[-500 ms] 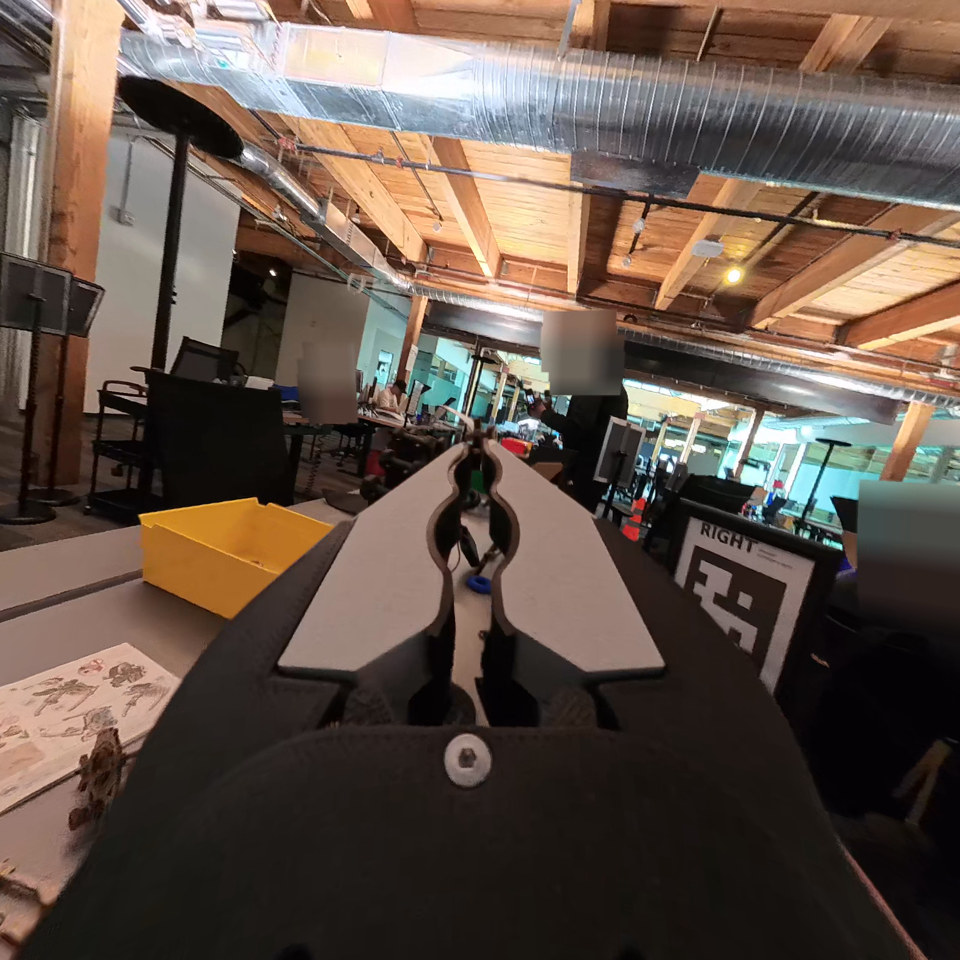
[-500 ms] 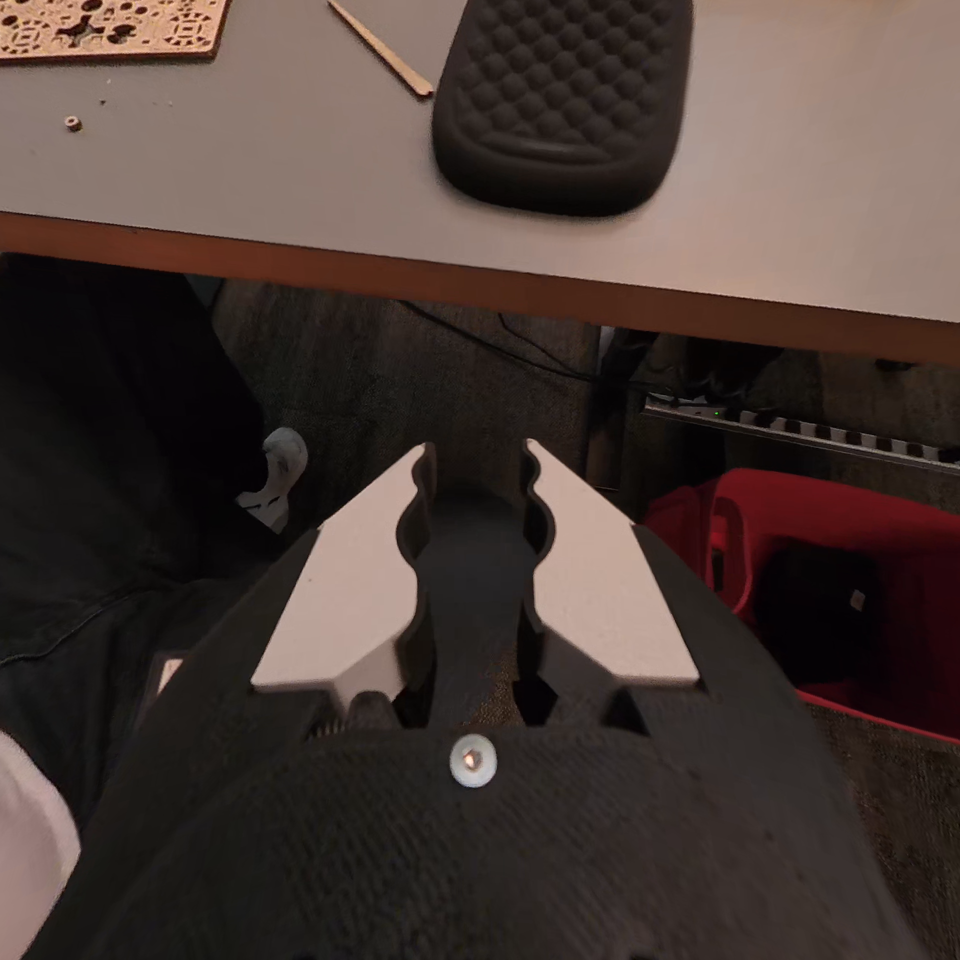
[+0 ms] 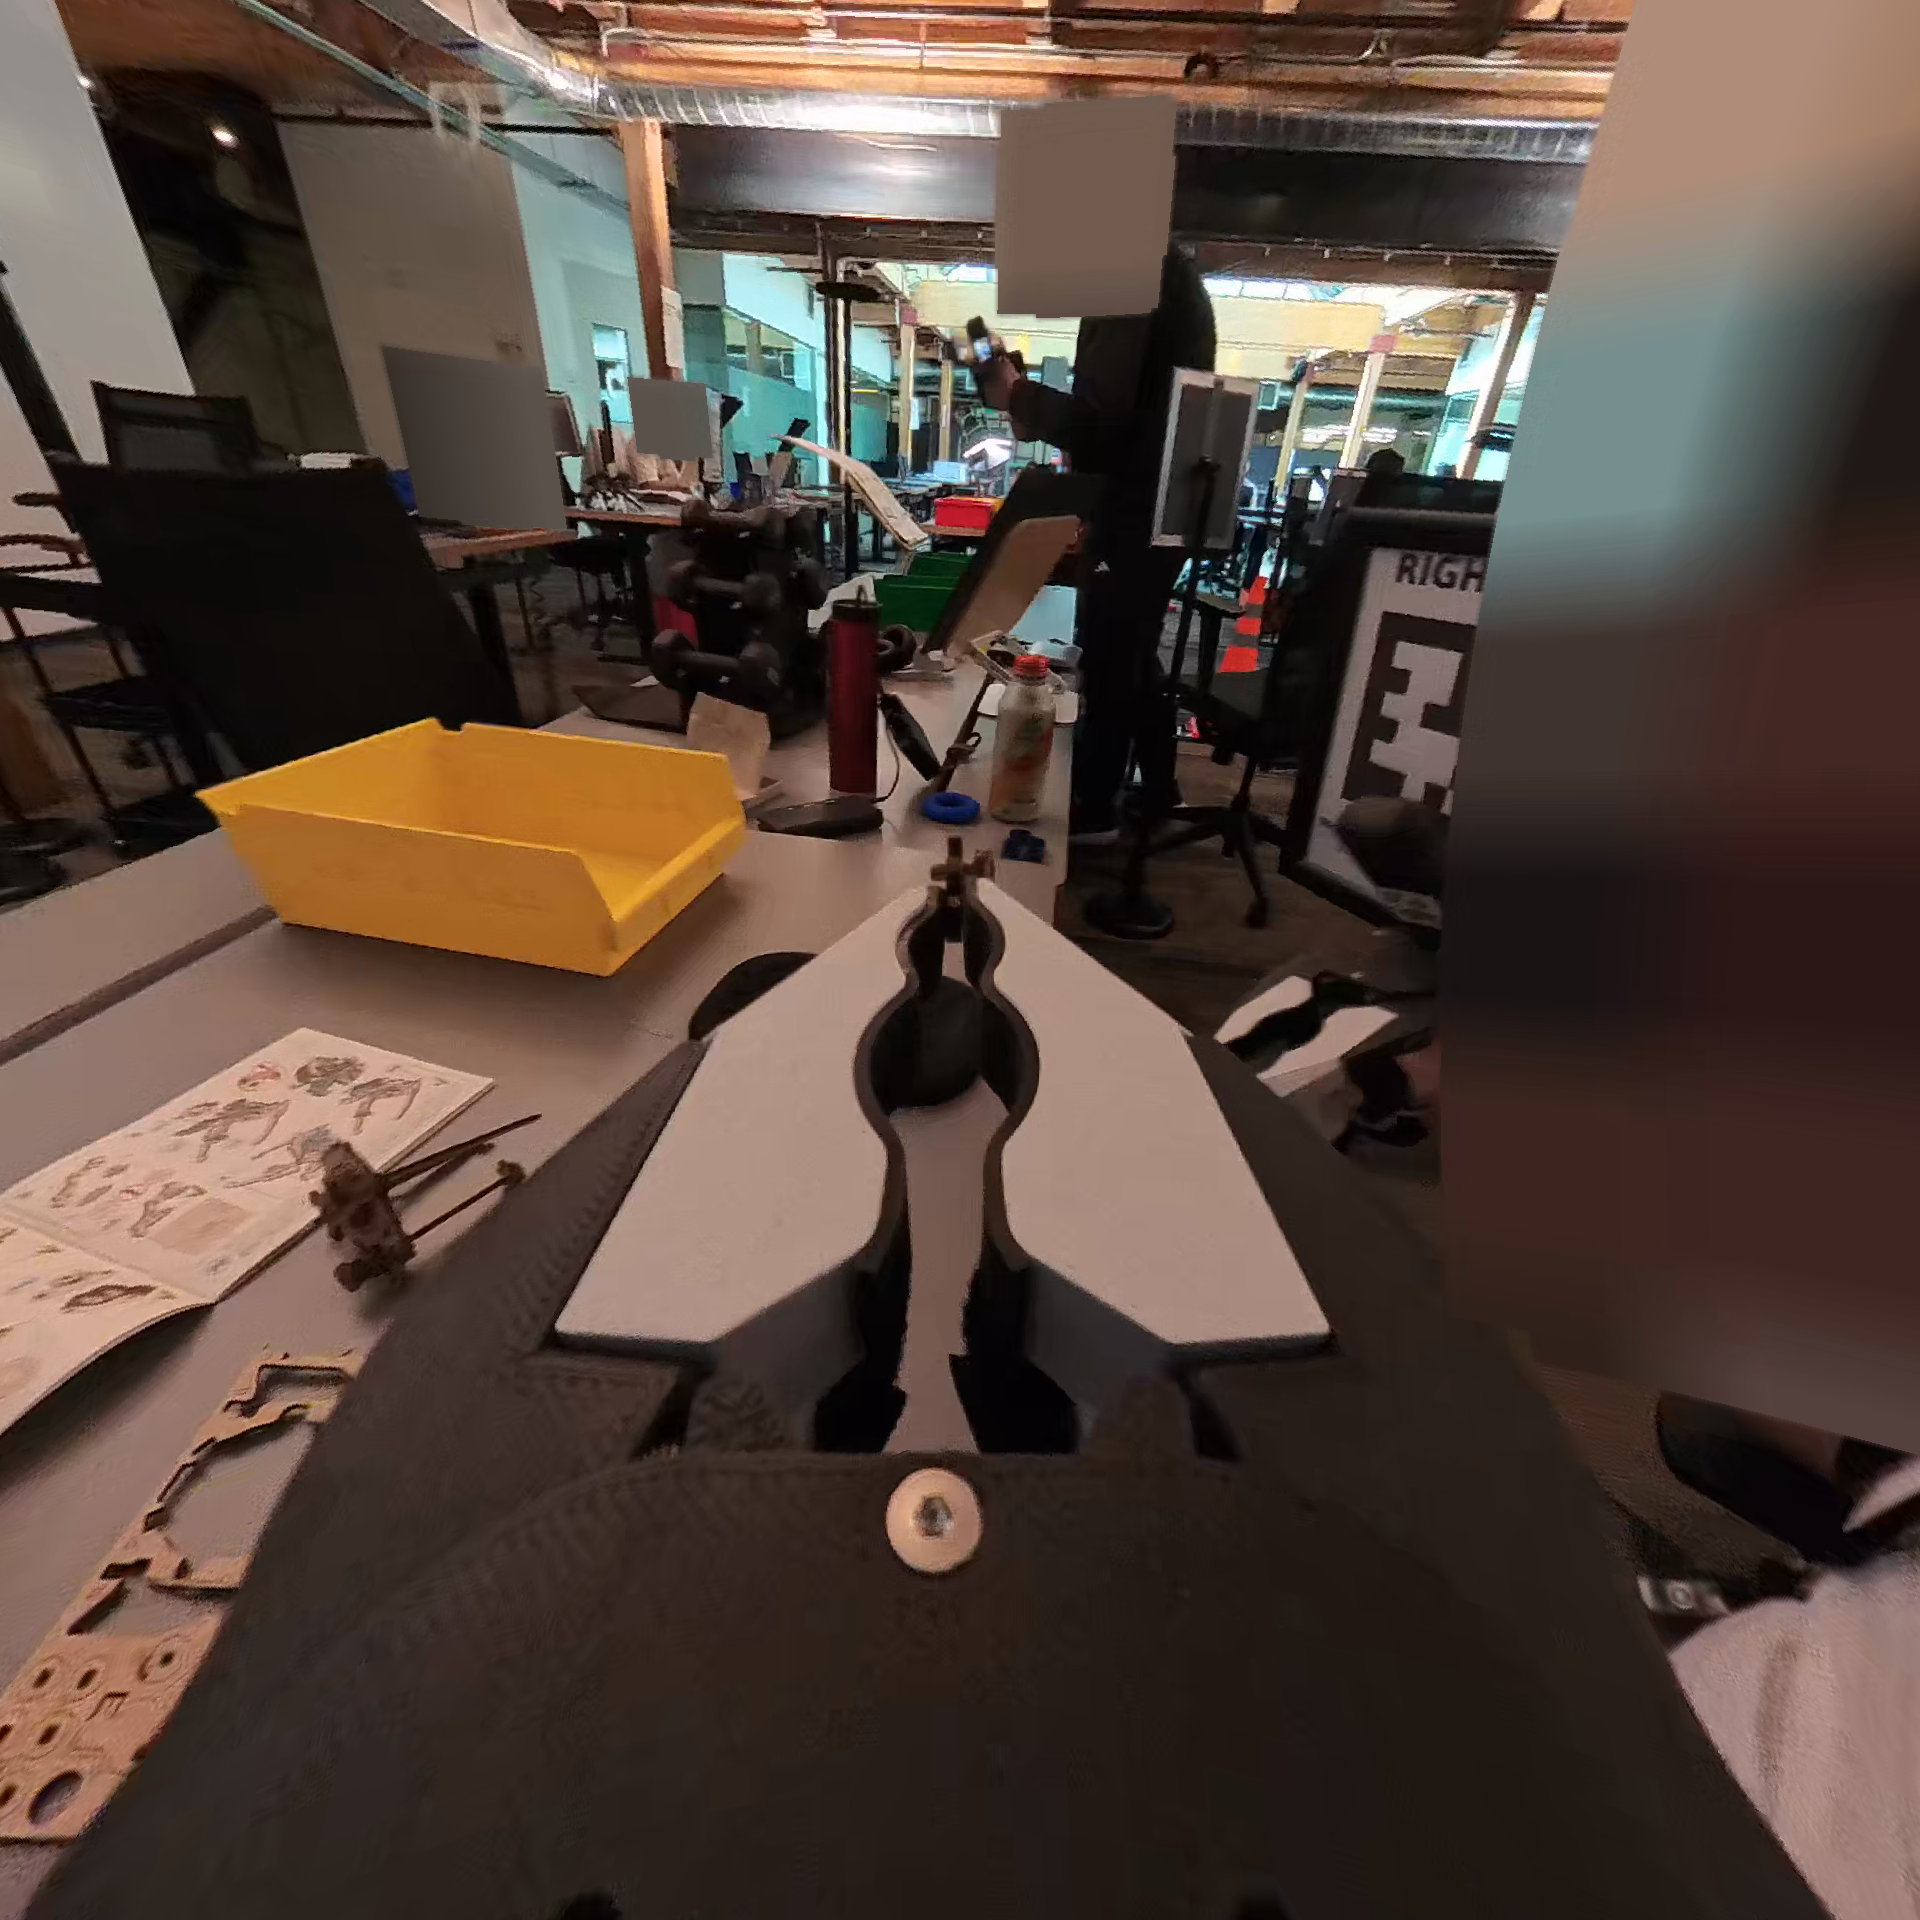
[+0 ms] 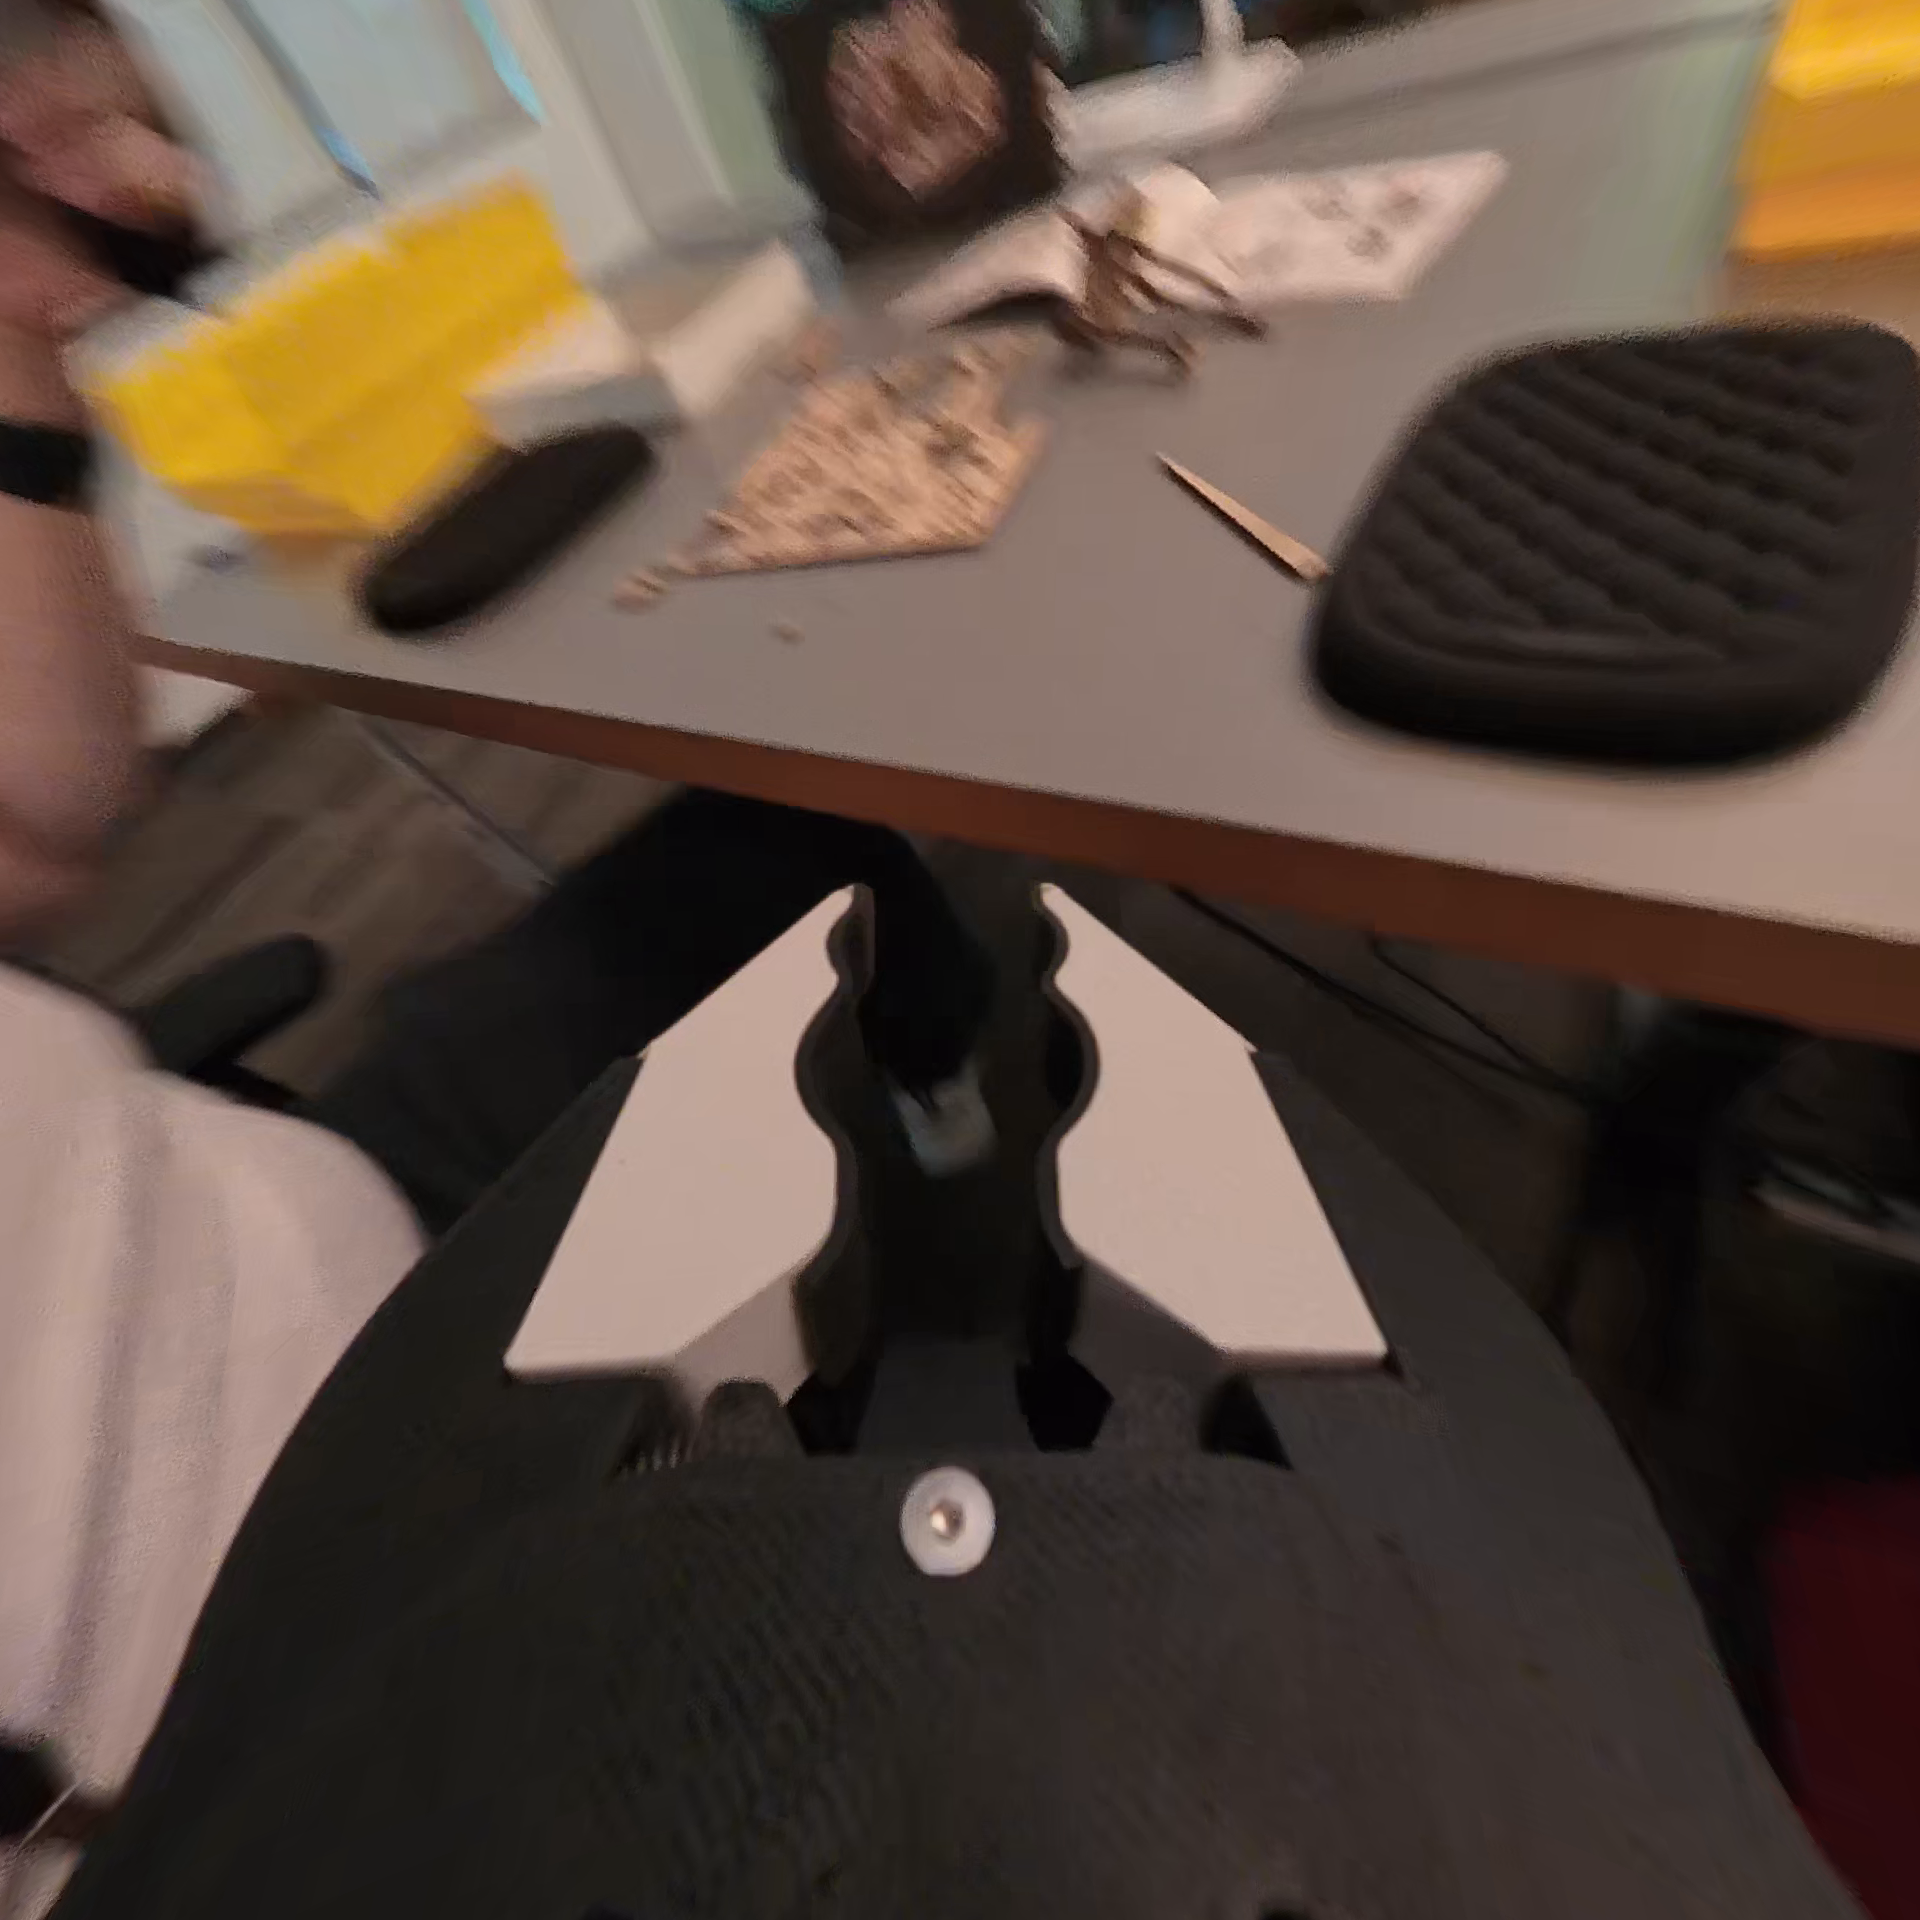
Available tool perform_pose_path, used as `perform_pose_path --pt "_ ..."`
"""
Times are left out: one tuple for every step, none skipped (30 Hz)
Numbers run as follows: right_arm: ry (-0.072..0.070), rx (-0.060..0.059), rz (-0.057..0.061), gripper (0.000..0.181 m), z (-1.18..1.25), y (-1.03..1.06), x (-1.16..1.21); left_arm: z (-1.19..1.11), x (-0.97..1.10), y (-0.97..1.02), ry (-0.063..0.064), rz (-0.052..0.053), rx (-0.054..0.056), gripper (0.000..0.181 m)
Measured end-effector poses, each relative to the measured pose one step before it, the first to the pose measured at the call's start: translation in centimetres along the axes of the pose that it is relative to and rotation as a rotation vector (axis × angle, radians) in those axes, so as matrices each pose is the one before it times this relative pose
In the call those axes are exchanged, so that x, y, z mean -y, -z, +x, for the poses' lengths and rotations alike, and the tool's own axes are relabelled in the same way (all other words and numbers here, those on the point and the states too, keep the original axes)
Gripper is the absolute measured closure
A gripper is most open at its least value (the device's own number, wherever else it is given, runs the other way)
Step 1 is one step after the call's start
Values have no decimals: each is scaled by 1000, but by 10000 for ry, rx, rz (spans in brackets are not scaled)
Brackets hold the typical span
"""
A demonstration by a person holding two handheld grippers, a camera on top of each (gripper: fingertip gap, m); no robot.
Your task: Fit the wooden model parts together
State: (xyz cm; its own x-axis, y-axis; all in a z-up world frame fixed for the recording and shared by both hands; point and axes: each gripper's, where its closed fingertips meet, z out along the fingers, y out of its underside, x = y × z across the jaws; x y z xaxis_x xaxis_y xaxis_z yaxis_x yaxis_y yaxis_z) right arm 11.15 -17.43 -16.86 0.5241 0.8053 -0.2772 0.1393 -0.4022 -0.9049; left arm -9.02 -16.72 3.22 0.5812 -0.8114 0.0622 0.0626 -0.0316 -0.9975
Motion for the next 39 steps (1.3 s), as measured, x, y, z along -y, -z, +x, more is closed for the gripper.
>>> perform_pose_path --pt "131 606 704 155 -1266 -57 1219 -1015 -333 33 70 -4 40 180" --pt "306 152 597 155 -519 -213 1088 -913 -121 168 57 3 -30 181" --pt "345 -61 398 156 13 -417 945 -861 49 300 28 2 -1 180" --pt "289 -58 289 157 189 -629 932 -642 220 388 -25 52 -40 180" --pt "259 92 225 158 104 -815 1003 -378 293 508 -103 57 -89 180" --pt "311 144 167 158 100 -974 1015 -418 309 628 -190 32 68 180" --pt "319 55 118 159 218 -1050 1001 -604 367 756 -187 72 285 180" --pt "230 68 39 160 106 -1106 915 -471 330 784 -129 73 252 180" --pt "181 200 -23 160 -220 -1121 781 -119 115 724 -34 -41 71 180" --pt "183 267 8 160 -477 -1074 719 252 -193 636 58 -201 -88 180" --pt "214 286 113 159 -693 -998 737 516 -349 567 55 -208 -130 181" --pt "231 294 194 159 -813 -939 727 668 -315 513 -19 -48 -76 181" --pt "150 315 126 159 -896 -896 528 763 -345 497 -67 12 -31 181" --pt "101 310 -31 159 -866 -837 206 752 -487 516 -62 -71 -7 180" --pt "139 200 -93 158 -597 -820 -2 592 -293 530 8 51 53 180" --pt "60 68 -111 158 -294 -776 -77 473 -38 496 172 214 60 180" --pt "11 75 -113 158 -204 -749 -134 520 -106 437 202 110 -67 180" --pt "55 182 -181 157 -290 -719 -300 274 -270 393 168 -28 -2 180" --pt "108 232 -253 157 -286 -658 -476 -138 -317 373 136 -63 172 180" --pt "152 192 -265 157 -139 -592 -589 -339 -359 385 66 -75 217 180" --pt "178 139 -306 156 28 -581 -787 -435 -414 309 60 -77 187 180" --pt "129 84 -348 156 176 -571 -980 -490 -514 217 131 -78 144 180" --pt "116 35 -312 156 318 -613 -1044 -566 -643 70 200 -95 152 180" --pt "90 111 -201 156 242 -673 -934 -681 -720 -46 211 -95 205 180" --pt "18 307 -80 156 -10 -707 -732 -738 -826 -152 183 -131 226 180" --pt "-36 482 -12 156 -173 -742 -535 -769 -856 -249 138 -162 241 180" --pt "-13 492 -48 156 -85 -711 -458 -763 -767 -324 86 -125 245 180" --pt "37 364 -140 156 207 -673 -417 -666 -635 -376 78 -92 196 180" --pt "145 284 -240 156 374 -570 -392 -559 -563 -428 166 -123 128 180" --pt "242 267 -277 156 359 -449 -261 -392 -439 -456 233 -135 48 180" --pt "294 219 -219 156 354 -294 -48 -203 -258 -431 182 -88 -20 180" --pt "301 119 -105 156 385 -187 164 -130 -128 -408 93 -17 -4 180" --pt "249 35 38 156 389 -121 413 -39 -125 -416 23 -27 4 180" --pt "93 23 163 155 257 -82 713 111 -254 -452 -33 -121 -43 180" --pt "-51 109 251 156 -96 -64 958 166 -358 -449 -70 -165 -38 180" --pt "-49 257 330 156 -551 -52 1074 158 -386 -414 -100 -129 -5 180" --pt "2 285 294 156 -728 -85 881 203 -360 -323 -92 -52 1 180" --pt "-40 142 142 156 -496 -150 481 327 -262 -202 -70 36 -53 180" --pt "-145 38 24 156 -260 -177 133 399 -261 -117 -96 40 -78 180"
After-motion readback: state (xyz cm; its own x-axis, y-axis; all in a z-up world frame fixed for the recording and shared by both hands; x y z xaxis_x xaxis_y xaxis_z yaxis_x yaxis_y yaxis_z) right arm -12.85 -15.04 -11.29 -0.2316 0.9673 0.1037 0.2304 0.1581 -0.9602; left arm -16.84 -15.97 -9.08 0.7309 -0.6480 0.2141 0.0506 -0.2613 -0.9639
